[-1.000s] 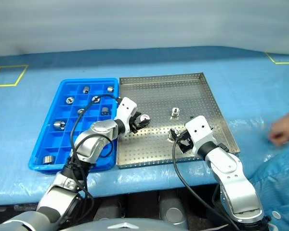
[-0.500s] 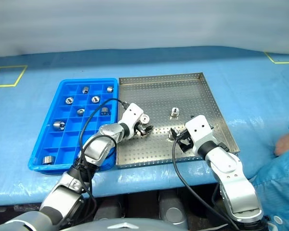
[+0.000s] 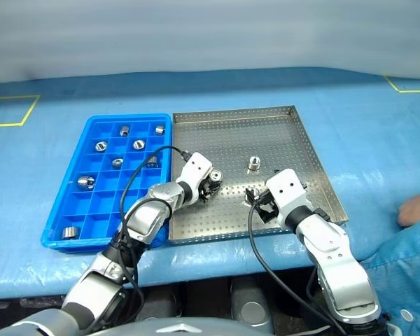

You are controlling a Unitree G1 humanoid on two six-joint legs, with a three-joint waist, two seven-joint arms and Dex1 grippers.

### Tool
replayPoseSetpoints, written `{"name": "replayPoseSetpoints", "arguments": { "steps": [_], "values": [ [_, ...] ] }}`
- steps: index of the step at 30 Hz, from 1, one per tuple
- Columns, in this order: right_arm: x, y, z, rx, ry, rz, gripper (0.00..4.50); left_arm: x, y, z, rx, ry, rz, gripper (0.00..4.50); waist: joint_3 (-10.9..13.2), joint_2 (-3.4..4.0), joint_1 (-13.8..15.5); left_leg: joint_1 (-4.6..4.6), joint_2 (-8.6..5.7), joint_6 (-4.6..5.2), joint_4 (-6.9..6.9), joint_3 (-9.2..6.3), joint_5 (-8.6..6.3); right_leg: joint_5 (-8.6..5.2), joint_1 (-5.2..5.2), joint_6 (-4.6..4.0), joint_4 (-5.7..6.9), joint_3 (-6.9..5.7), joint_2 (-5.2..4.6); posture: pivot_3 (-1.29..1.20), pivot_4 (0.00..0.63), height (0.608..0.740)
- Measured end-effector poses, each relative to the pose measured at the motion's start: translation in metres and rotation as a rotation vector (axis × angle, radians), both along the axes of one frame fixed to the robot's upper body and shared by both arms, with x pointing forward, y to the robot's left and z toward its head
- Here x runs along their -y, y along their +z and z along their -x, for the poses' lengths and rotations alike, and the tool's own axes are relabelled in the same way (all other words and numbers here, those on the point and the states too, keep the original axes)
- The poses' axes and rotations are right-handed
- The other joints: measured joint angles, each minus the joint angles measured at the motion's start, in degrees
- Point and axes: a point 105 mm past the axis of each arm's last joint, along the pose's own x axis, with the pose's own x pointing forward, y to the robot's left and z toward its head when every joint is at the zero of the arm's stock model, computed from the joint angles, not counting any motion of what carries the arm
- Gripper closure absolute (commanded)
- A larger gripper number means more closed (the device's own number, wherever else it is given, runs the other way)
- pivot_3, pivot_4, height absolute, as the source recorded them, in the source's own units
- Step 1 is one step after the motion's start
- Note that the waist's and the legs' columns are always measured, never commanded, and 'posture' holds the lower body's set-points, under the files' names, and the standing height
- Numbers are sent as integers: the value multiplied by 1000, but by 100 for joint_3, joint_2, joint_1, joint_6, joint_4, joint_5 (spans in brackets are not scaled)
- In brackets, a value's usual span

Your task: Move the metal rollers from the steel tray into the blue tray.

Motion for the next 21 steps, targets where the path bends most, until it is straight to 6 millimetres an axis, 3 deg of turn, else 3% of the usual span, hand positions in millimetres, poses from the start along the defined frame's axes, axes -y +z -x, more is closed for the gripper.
{"name": "replayPoseSetpoints", "arguments": {
  "steps": [4,10,15,18,21],
  "values": [
    [-3,-2,0,-6,9,0,0,-3,2,0,2,9,24,2510,0,0,3,-2,0,0,0,0,0,0,-1,0,0,1,0,-161,150,740],
    [-2,-4,-3,-16,10,3,0,-14,34,-2,93,23,97,2510,0,0,49,-1,0,0,-1,0,0,1,0,1,0,0,0,-133,150,740],
    [-10,-4,-5,-18,45,0,0,-26,39,16,87,-2,126,2510,0,0,81,-2,1,0,-3,-1,0,0,-3,0,0,0,0,-87,150,740],
    [-15,-2,-5,-23,72,-49,0,-46,51,29,83,-7,141,2510,1,-1,91,-2,6,0,-4,-3,0,-1,-7,-3,5,-3,3,-49,150,740],
    [-42,19,3,11,212,-223,0,-85,70,40,104,36,107,2510,6,4,95,4,16,0,-7,-6,0,-16,-7,-28,12,-6,13,-6,150,740]
  ]
}}
